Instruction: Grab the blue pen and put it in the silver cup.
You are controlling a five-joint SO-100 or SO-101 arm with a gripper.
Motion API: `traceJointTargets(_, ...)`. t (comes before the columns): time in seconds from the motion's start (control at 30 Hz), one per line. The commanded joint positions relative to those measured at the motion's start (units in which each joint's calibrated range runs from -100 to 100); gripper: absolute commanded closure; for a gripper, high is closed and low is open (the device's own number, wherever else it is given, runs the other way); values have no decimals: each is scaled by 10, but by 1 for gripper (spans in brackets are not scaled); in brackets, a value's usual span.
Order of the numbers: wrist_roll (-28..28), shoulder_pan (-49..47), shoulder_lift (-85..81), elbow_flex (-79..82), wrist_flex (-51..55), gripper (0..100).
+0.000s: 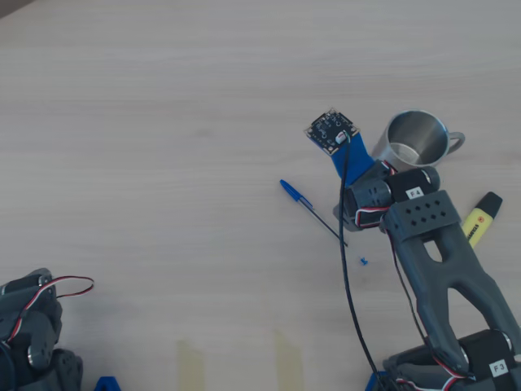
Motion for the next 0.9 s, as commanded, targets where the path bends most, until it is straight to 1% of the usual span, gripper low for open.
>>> traceJointTargets(0.0, -2, -9, 15, -43, -3, 69)
traceJointTargets(0.43, -3, -48, 95, -78, -4, 69)
traceJointTargets(0.87, -3, -69, 163, -78, -80, 69)
